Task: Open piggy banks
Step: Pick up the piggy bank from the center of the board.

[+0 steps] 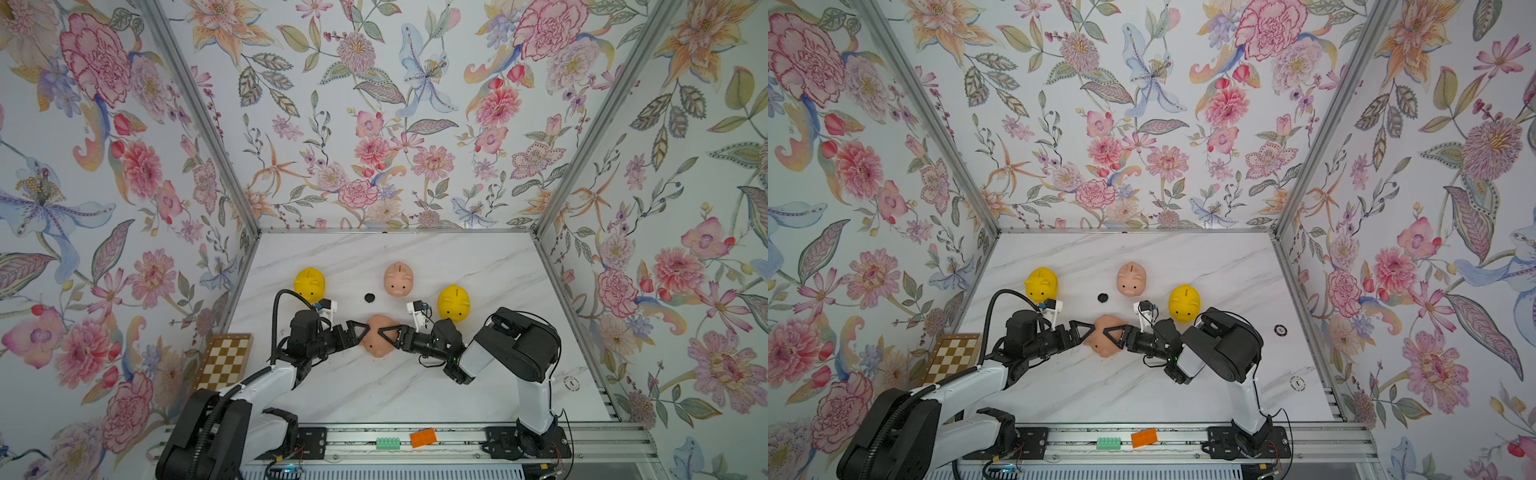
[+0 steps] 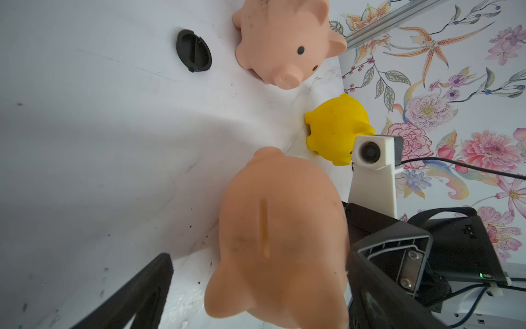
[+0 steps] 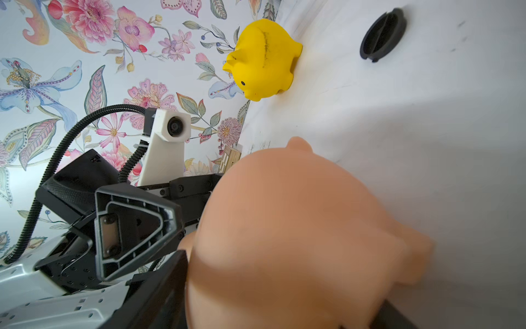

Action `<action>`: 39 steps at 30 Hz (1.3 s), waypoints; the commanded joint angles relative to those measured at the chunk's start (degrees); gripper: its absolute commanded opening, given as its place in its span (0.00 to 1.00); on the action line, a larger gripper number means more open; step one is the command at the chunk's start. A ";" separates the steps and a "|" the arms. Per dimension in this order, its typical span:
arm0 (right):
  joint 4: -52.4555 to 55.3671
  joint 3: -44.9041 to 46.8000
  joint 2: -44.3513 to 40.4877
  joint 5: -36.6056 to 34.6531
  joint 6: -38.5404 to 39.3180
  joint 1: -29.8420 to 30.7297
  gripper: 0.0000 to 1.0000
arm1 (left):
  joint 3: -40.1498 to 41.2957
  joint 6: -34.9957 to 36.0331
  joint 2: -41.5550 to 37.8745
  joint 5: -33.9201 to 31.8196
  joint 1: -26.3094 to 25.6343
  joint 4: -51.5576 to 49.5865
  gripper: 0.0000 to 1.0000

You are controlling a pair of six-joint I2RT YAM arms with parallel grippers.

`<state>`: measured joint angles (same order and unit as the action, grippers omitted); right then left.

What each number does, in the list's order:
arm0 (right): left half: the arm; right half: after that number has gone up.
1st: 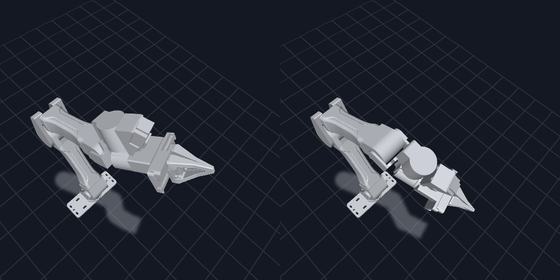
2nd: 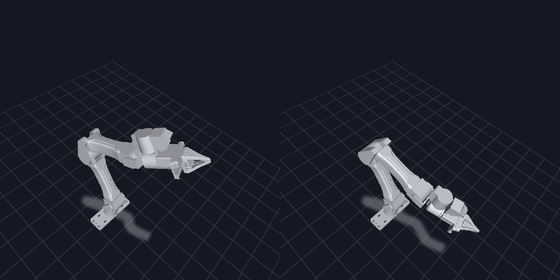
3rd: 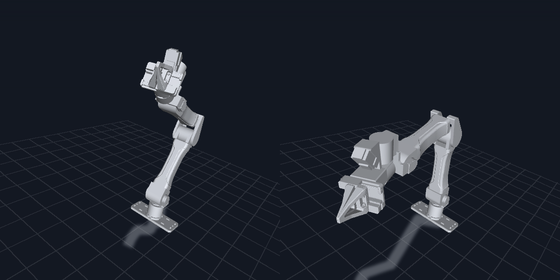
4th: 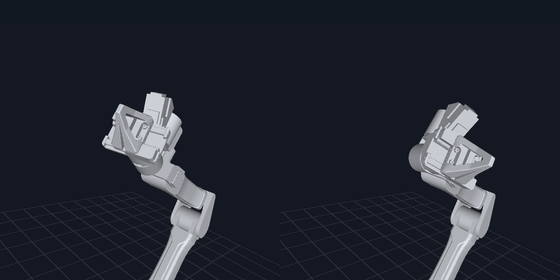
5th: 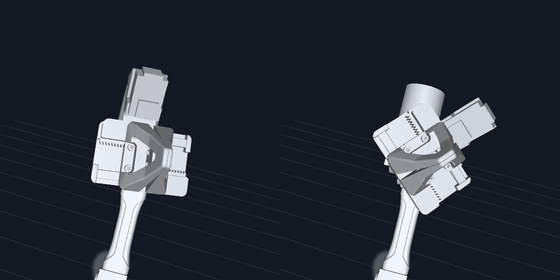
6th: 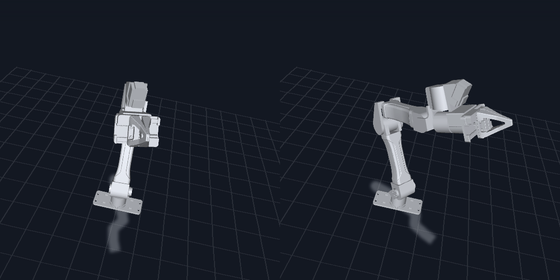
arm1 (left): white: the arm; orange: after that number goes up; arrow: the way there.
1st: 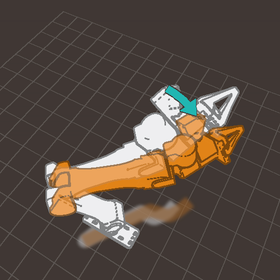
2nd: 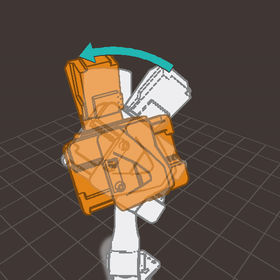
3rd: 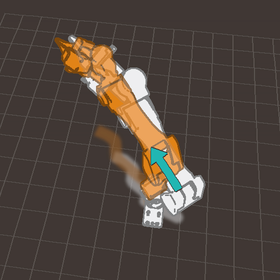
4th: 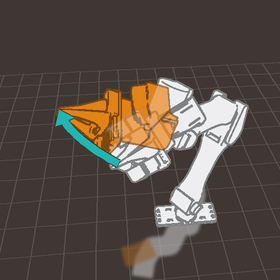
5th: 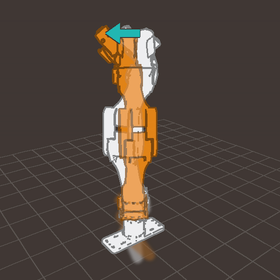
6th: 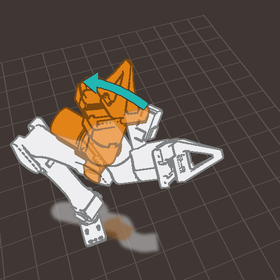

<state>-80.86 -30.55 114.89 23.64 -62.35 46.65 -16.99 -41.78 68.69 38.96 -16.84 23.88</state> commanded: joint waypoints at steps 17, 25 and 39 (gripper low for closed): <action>3.94 0.75 4.11 -0.79 -0.76 -1.72 0.77 | 10.20 -11.39 13.29 7.66 -0.51 40.99 0.98; 2.64 0.75 5.15 -0.79 -1.36 -1.72 0.77 | 11.59 -20.18 32.04 10.01 -0.40 67.92 0.93; 1.40 0.39 5.86 -0.05 -1.46 -1.69 0.77 | 9.48 -18.54 35.55 9.51 -1.58 67.90 0.75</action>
<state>-86.04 -30.70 117.91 23.59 -63.31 45.10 -7.53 -60.49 103.63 48.69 -17.32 86.76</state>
